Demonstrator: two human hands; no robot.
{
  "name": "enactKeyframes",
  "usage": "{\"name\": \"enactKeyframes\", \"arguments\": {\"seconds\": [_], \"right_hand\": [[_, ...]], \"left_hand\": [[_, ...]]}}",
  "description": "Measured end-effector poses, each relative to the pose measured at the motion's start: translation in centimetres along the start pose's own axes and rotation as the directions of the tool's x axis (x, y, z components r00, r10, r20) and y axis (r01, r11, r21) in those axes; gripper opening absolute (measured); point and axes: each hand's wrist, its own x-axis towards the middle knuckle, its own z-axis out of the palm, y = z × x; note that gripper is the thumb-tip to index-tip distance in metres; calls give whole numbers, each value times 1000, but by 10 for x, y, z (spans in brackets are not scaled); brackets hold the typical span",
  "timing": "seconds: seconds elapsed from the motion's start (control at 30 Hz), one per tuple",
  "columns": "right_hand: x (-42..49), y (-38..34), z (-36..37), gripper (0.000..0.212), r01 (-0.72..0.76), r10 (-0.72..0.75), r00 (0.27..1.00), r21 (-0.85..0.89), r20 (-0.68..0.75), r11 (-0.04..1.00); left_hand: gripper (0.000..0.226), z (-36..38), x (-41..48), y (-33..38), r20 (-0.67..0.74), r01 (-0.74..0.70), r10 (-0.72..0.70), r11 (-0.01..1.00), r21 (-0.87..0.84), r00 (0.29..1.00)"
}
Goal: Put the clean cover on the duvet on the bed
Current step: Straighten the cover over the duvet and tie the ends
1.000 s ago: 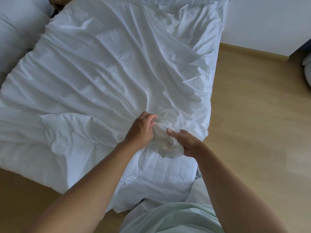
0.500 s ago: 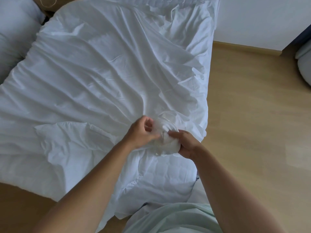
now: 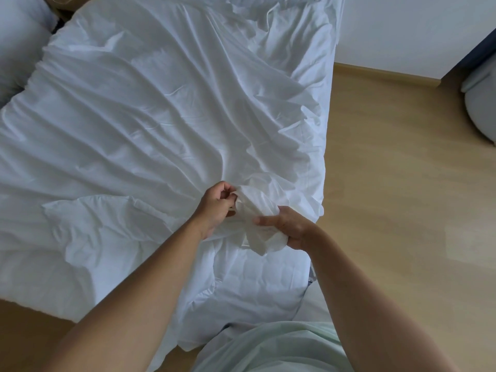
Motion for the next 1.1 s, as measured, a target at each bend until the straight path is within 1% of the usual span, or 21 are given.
{"name": "enactKeyframes", "arguments": {"seconds": [0.07,0.13,0.23,0.33,0.37,0.43,0.5,0.53,0.6,0.63,0.67,0.7,0.73,0.8,0.87,0.9,0.97,1.0,1.1], "right_hand": [[1,-1,-1,36,-1,-4,993,-40,-122,999],[2,0,-1,23,15,-9,982,30,-188,999],[3,0,0,20,41,0,984,223,-180,974],[1,-1,0,31,-2,34,995,319,-92,948],[1,0,1,34,-23,46,997,335,-60,942],[3,1,2,35,-50,61,998,358,-21,932],[4,2,3,30,-60,67,998,391,-6,918],[5,2,4,29,-55,61,998,408,-2,911],[5,3,5,31,-28,29,1000,437,5,899],[5,4,6,35,-14,12,1000,452,7,892],[5,4,6,38,-4,-2,1000,469,13,883],[5,5,5,41,2,-13,1000,483,21,876],[5,5,5,42,4,-22,999,486,32,874],[5,6,3,46,-2,-35,997,467,70,884],[5,8,1,50,-1,-51,994,478,97,878],[5,10,1,51,4,-62,993,498,98,867],[5,12,1,51,15,-69,994,521,86,853],[5,12,0,49,18,-71,994,515,82,857],[5,9,3,42,35,-74,995,480,63,877]], "left_hand": [[10,-3,5,4,32,21,-21,1000,-13,999],[14,-6,8,8,47,30,-30,999,-14,998],[19,-8,14,13,70,48,-45,998,-37,997],[18,-5,22,17,76,76,-69,993,-94,995],[18,-3,24,17,47,61,-58,996,-59,997],[17,2,29,18,-34,-4,8,991,130,999],[14,10,29,18,-107,-64,104,943,327,989],[12,15,27,18,-151,-80,150,918,389,977],[13,21,16,19,-279,-116,250,900,419,927],[20,24,8,17,-350,-152,306,902,404,885],[26,26,-1,15,-391,-190,348,902,388,852],[30,27,-10,10,-379,-221,363,903,369,851],[29,28,-17,5,-320,-236,349,909,343,881],[26,27,-28,-5,-158,-193,253,928,319,954],[34,20,-29,-11,-58,-139,174,912,385,983],[35,17,-28,-13,-26,-134,162,889,438,986],[31,14,-27,-16,5,-155,178,845,512,984],[29,15,-26,-18,-3,-159,188,836,526,982],[22,20,-22,-19,-34,-161,208,843,514,978]]}}
